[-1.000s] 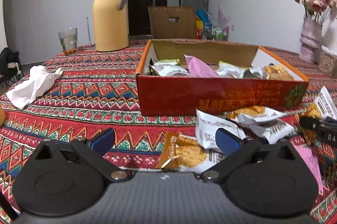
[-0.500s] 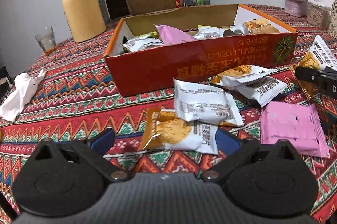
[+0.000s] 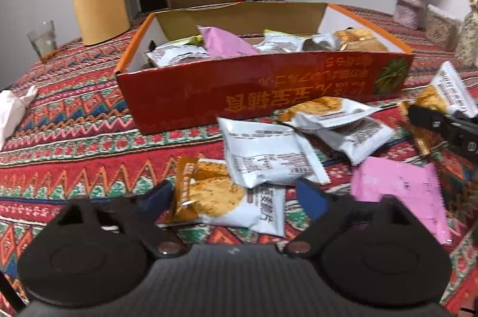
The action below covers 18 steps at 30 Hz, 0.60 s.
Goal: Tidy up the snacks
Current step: 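Grasp another white-labelled cracker packet with the left tool while the right tool holds its packet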
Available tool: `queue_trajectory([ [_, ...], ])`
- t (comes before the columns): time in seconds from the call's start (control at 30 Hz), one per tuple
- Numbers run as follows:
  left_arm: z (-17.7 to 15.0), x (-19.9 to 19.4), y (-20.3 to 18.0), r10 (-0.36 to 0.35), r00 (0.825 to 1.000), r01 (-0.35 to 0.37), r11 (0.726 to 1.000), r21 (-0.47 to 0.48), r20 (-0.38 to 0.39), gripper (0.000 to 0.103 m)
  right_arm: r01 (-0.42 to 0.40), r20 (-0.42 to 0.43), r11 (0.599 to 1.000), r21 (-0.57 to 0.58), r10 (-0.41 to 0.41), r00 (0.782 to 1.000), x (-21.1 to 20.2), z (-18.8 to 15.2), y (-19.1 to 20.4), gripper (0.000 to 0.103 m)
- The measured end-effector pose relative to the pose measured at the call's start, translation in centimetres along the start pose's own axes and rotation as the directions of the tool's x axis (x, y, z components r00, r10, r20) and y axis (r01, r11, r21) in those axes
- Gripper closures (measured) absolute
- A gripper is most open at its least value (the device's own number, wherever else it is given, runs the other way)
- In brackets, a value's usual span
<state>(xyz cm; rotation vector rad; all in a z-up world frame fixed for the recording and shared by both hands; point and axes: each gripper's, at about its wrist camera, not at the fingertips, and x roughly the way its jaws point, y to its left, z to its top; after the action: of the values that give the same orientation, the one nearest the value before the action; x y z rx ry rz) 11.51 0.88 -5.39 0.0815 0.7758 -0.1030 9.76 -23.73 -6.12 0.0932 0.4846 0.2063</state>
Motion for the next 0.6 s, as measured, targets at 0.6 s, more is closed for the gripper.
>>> queue_trajectory([
  [0.6, -1.6, -2.8, 0.4, 0.047, 0.993, -0.046, 0.999, -0.014, 0.111, 0.039, -0.006, 0.007, 1.000, 0.001, 0.006, 1.000, -0.1, 0.0, 0.1, 0.074],
])
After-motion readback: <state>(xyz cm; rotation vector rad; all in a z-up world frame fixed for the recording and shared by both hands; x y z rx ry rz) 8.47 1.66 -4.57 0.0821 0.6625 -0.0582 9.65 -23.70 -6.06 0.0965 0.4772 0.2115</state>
